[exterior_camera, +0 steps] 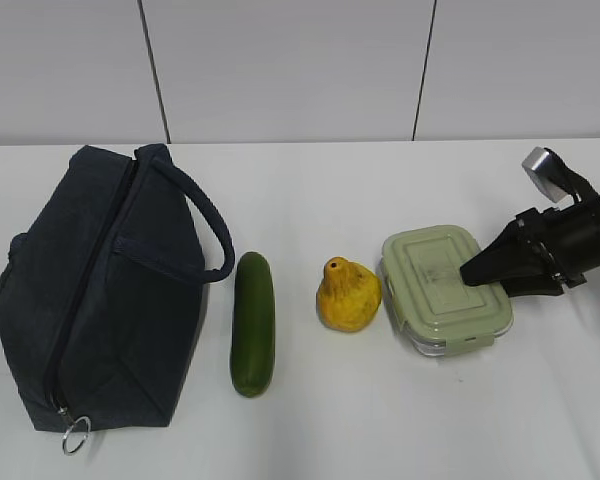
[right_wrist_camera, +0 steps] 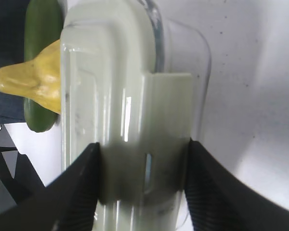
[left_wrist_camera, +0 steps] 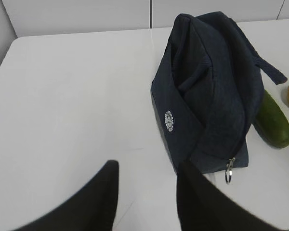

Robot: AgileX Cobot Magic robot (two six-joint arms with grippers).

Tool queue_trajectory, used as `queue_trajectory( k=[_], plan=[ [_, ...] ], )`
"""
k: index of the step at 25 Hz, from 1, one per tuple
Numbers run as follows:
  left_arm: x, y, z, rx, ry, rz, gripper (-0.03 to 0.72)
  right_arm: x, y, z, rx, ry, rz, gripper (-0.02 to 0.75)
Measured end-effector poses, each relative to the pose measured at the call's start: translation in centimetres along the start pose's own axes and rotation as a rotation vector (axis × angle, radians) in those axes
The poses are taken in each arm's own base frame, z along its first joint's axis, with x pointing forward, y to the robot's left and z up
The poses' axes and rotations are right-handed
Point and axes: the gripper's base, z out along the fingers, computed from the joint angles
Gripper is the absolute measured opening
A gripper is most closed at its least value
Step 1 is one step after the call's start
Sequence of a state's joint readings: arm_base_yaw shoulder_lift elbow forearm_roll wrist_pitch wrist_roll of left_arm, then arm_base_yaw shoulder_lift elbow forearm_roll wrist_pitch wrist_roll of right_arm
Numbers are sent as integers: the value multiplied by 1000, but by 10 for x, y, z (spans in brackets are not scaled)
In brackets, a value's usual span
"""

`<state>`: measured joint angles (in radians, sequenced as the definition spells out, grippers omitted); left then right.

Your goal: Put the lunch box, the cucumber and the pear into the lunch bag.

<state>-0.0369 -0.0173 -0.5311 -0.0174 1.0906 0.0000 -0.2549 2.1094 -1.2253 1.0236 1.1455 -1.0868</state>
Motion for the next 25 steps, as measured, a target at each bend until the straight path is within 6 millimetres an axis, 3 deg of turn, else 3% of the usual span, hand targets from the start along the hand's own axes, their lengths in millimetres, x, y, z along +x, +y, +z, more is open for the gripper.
queue_trajectory(
  k=[19, 25],
  plan=[
    [0, 0, 0, 0, 3, 0, 241, 0, 0, 0, 0, 0, 2, 384],
    [-14, -3, 22, 35, 136, -25, 241, 0, 0, 0, 0, 0, 2, 384]
  ],
)
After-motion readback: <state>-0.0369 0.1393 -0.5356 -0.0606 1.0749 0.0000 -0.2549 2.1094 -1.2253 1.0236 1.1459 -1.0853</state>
